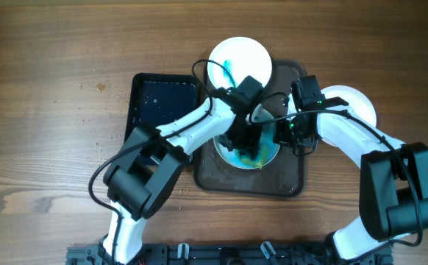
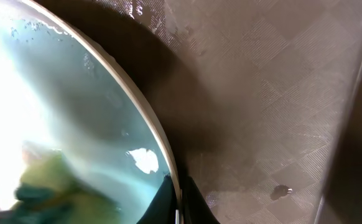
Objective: Clean dirty plates on tray and stack at the side
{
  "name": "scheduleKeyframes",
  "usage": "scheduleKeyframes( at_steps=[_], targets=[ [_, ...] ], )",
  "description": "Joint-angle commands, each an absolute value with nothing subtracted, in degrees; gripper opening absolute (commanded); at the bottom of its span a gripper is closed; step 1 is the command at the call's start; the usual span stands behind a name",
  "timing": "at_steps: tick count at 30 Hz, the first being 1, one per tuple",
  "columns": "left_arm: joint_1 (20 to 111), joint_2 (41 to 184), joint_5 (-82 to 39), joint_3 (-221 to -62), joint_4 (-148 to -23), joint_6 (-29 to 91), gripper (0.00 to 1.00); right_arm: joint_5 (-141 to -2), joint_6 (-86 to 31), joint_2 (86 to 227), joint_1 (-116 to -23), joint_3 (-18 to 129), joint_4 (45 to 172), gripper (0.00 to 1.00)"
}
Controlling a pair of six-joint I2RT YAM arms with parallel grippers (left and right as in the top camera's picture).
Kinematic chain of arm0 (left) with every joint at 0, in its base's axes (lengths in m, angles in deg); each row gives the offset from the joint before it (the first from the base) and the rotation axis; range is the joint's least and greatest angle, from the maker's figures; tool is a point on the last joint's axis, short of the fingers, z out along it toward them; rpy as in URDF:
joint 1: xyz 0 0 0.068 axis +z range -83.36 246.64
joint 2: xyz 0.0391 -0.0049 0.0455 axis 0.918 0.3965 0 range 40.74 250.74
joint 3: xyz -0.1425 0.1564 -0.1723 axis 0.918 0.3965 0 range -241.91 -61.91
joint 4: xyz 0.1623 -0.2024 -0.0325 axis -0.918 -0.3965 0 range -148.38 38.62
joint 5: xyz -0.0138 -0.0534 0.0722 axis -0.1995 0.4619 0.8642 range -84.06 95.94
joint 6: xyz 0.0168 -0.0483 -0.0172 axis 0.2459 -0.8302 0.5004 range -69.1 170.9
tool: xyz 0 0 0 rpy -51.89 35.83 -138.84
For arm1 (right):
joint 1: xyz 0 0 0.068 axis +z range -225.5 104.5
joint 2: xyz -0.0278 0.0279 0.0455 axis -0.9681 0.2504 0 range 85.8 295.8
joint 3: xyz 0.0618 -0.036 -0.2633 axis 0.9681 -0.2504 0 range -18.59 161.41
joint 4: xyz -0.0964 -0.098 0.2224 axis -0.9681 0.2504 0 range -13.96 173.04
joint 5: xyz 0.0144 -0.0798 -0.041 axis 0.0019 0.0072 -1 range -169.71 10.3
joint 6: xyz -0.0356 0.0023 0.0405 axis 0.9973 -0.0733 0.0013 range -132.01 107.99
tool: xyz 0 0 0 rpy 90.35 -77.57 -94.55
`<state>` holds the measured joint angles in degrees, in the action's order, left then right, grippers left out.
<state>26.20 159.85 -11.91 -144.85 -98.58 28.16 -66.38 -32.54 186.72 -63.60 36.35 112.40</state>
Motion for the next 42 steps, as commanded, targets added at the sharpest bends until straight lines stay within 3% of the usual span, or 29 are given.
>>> scheduleKeyframes(
  at_steps=[1,6,10,11,12,13,14,16,17,20,25,34,38,42],
  targets=[
    [30.2,153.1,4.9,-143.7,-103.6,19.7,0.04,-70.7,-33.0,189.4,-63.9,34.2,114.2,0.04],
    [33.7,138.1,6.4,-143.7,-107.7,19.1,0.04,-70.7,-32.9,189.4,-63.9,34.2,114.3,0.04],
    [42.1,133.4,14.9,-143.6,-113.8,19.2,0.04,-68.2,-26.6,189.4,-63.9,34.2,112.5,0.04],
    [44.1,133.8,15.9,-142.9,-113.9,19.6,0.04,-67.7,-25.2,189.4,-63.9,34.2,111.8,0.06],
    [45.8,134.1,15.8,-141.8,-113.1,20.6,0.04,-67.7,-24.4,189.4,-63.9,34.2,111.0,0.13],
    [47.7,134.7,15.8,-139.9,-111.6,20.7,0.04,-67.6,-24.2,189.4,-63.9,34.2,110.6,0.13],
    [49.8,135.7,15.4,-137.0,-108.9,20.7,0.04,-66.8,-24.2,189.4,-63.9,34.2,110.7,0.04],
    [52.2,137.5,11.2,-132.2,-103.5,23.8,0.04,-63.3,-24.2,189.4,-63.9,34.2,111.0,0.04],
    [53.2,138.3,6.9,-129.3,-100.3,25.3,0.13,-61.2,-24.2,189.4,-63.9,34.2,111.3,0.04],
    [53.6,138.1,3.7,-128.6,-98.5,25.2,0.56,-60.8,-24.2,188.5,-63.9,34.3,113.0,0.04],
    [53.8,133.1,3.5,-133.2,-101.9,25.2,0.98,-64.5,-24.0,182.7,-63.9,37.8,119.1,0.04],
    [60.4,116.5,3.5,-138.0,-105.4,24.7,1.0,-64.9,-24.0,178.2,-60.7,59.1,135.0,0.04],
    [64.6,110.3,1.8,-138.0,-105.7,24.7,1.0,-70.2,-27.3,179.1,-55.3,64.6,132.8,0.04],
    [65.8,105.3,0.8,-138.0,-106.7,24.7,1.0,-80.3,-31.1,184.3,-45.4,65.9,120.5,0.04]
  ],
)
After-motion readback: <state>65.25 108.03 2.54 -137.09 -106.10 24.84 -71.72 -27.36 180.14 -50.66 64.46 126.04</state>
